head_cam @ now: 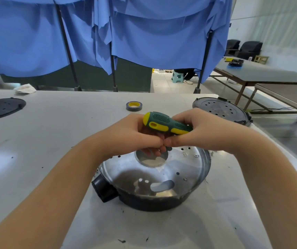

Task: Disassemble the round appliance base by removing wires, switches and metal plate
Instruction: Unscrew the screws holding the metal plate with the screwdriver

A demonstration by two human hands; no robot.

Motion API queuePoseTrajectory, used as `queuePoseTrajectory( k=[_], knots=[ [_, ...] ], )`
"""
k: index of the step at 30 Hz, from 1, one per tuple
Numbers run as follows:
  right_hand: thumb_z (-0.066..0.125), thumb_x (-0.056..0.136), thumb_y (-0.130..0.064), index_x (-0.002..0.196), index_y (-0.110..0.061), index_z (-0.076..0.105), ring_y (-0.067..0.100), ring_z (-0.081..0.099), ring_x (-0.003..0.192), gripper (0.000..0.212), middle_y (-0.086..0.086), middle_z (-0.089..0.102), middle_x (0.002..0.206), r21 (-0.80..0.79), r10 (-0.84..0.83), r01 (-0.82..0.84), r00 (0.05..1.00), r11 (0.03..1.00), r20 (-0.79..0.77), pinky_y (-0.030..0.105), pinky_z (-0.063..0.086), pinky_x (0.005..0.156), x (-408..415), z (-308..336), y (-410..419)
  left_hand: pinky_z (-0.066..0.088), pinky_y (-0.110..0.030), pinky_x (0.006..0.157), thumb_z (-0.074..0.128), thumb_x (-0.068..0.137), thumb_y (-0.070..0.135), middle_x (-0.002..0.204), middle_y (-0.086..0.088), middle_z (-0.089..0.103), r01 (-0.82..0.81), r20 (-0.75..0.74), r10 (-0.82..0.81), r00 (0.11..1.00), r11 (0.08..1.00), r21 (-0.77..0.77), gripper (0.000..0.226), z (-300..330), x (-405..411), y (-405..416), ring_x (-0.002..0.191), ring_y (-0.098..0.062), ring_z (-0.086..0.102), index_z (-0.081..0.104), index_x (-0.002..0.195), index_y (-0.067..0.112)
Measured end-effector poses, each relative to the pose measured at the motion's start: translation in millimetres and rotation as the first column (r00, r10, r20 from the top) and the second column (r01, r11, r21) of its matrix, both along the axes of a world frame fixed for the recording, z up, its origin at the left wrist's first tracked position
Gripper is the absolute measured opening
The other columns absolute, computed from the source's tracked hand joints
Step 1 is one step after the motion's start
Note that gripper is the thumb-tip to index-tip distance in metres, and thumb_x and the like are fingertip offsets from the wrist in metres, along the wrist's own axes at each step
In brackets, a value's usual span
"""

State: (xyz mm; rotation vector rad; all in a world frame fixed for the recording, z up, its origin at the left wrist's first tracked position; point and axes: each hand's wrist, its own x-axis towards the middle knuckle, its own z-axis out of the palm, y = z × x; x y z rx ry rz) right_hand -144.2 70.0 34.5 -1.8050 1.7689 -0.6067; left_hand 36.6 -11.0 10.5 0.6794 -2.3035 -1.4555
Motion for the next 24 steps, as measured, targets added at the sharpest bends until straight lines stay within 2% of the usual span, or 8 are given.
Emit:
queuePoseTrajectory(
  k=[2,7,10,14,16,18,20,24],
  knots=[
    [0.076,0.078,-0.037,0.096,-0.029,0.071,0.012,0.062,0.072,0.020,-0.002,0.068,0.084,-0.005,-0.001,0.001,1.000,1.000,-0.023,0.024,0.052,0.068,-1,1,0,0.057,-0.022,0.068,0.063,0.088,0.003,0.084,-0.001,0.077,-0.013,-0.006,0.013,1.000,1.000,0.015,0.025,-1,-2,0,0.078,-0.016,0.074,0.068,0.105,0.020],
    [0.072,0.081,-0.035,0.087,-0.031,0.069,0.000,0.054,0.057,0.008,-0.007,0.064,0.069,0.001,-0.039,0.040,0.995,0.999,-0.095,0.016,0.044,0.056,-12,1,2,0.058,-0.022,0.070,0.062,0.091,0.014,0.089,0.004,0.077,-0.070,0.011,0.069,0.998,0.996,0.059,0.020,-3,-10,4,0.082,-0.012,0.074,0.066,0.106,0.026],
    [0.071,0.083,-0.033,0.092,-0.028,0.071,0.012,0.060,0.067,0.010,0.001,0.067,0.078,-0.039,-0.135,0.131,0.984,0.991,-0.120,0.024,0.047,0.064,-29,2,4,0.059,-0.025,0.075,0.066,0.089,0.030,0.092,0.010,0.074,-0.122,0.109,0.130,0.985,0.990,-0.075,0.013,-7,-17,15,0.083,-0.006,0.071,0.065,0.101,0.028],
    [0.068,0.087,-0.022,0.095,-0.031,0.069,0.016,0.063,0.084,0.012,-0.002,0.068,0.088,-0.061,-0.241,0.235,0.960,0.970,-0.141,0.023,0.045,0.070,-55,3,9,0.045,-0.013,0.073,0.061,0.081,0.063,0.104,0.030,0.055,0.056,0.261,0.014,0.965,0.965,-0.256,0.041,-14,-26,39,0.096,0.008,0.054,0.056,0.115,0.041],
    [0.068,0.087,-0.021,0.091,-0.032,0.069,0.015,0.062,0.085,0.012,-0.005,0.068,0.087,-0.027,-0.269,0.269,0.948,0.963,-0.172,0.022,0.041,0.069,-65,0,10,0.036,-0.010,0.079,0.060,0.076,0.071,0.116,0.032,0.047,0.154,0.327,-0.049,0.944,0.940,-0.305,0.058,-18,-31,49,0.104,0.007,0.047,0.048,0.126,0.045],
    [0.068,0.086,-0.022,0.091,-0.030,0.068,0.017,0.061,0.085,0.010,-0.002,0.067,0.087,0.011,-0.300,0.309,0.933,0.951,-0.201,0.024,0.042,0.068,-73,-5,9,0.036,-0.020,0.097,0.060,0.076,0.071,0.134,0.024,0.041,0.224,0.374,-0.070,0.925,0.894,-0.387,0.069,-25,-35,54,0.122,0.000,0.038,0.041,0.135,0.041],
    [0.069,0.085,-0.023,0.094,-0.026,0.066,0.019,0.060,0.084,0.010,0.002,0.066,0.089,0.053,-0.319,0.342,0.915,0.938,-0.247,0.025,0.043,0.068,-79,-11,7,0.032,-0.029,0.109,0.063,0.078,0.064,0.139,0.021,0.037,0.229,0.387,-0.053,0.920,0.877,-0.423,0.071,-27,-36,57,0.131,-0.002,0.031,0.037,0.139,0.039],
    [0.070,0.085,-0.029,0.091,-0.021,0.063,0.018,0.057,0.075,0.012,0.005,0.064,0.087,0.152,-0.327,0.395,0.882,0.906,-0.339,0.026,0.044,0.063,-88,-22,3,0.029,-0.022,0.105,0.064,0.083,0.043,0.145,0.022,0.035,0.268,0.391,-0.098,0.915,0.872,-0.410,0.064,-23,-36,56,0.135,0.001,0.028,0.040,0.141,0.044]
  ],
)
